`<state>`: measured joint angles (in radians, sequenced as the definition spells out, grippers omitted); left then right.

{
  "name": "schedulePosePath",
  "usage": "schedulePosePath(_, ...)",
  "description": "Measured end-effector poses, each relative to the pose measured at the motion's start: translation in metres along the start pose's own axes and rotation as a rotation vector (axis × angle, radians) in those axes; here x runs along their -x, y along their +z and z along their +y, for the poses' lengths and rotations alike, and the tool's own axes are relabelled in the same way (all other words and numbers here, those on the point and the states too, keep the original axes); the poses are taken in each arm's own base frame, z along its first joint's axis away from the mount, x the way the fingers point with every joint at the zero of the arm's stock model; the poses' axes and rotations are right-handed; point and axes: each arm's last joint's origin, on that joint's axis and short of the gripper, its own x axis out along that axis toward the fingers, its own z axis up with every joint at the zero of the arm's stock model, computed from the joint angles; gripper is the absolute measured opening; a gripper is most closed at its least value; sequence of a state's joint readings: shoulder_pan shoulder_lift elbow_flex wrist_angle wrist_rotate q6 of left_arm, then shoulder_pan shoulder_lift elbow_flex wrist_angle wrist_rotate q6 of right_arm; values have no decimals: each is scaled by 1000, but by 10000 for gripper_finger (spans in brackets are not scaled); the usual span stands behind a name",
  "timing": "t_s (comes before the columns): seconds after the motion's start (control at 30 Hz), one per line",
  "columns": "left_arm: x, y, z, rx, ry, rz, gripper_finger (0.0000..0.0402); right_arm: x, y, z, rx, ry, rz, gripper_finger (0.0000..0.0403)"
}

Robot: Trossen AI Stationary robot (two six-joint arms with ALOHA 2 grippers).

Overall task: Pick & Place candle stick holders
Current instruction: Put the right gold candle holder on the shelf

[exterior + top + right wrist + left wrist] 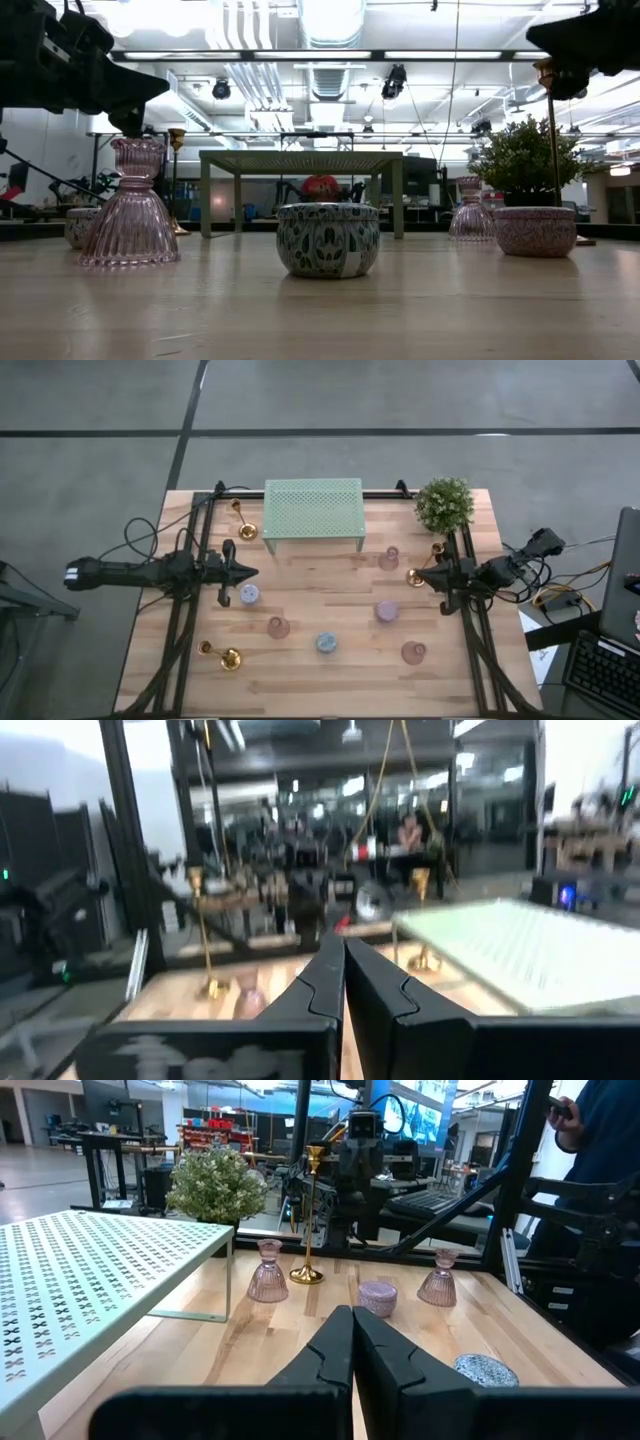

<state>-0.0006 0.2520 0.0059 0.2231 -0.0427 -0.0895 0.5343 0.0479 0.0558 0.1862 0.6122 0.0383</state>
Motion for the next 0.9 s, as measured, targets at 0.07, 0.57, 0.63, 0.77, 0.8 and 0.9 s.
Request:
schedulePosePath(0.07, 0, 0, 0, 0, 1, 1, 7, 1, 3, 0, -36, 3, 56, 8)
schedulePosePath(0.57, 0, 0, 0, 0, 1, 0, 7, 25, 71, -3, -199, 321, 312, 8)
schedulePosePath(0.63, 0, 0, 0, 0, 0, -1, 7, 26, 75, -2, -242, 366, 321, 8)
schedulePosePath(0.77, 0, 0, 0, 0, 0, -1, 7, 27, 76, -1, -347, 390, 351, 8)
schedulePosePath(0.8, 0, 0, 0, 0, 0, -1, 7, 27, 76, -1, -376, 387, 358, 8)
schedulePosePath(0.9, 0, 0, 0, 0, 0, -1, 7, 27, 75, -1, -454, 373, 379, 8)
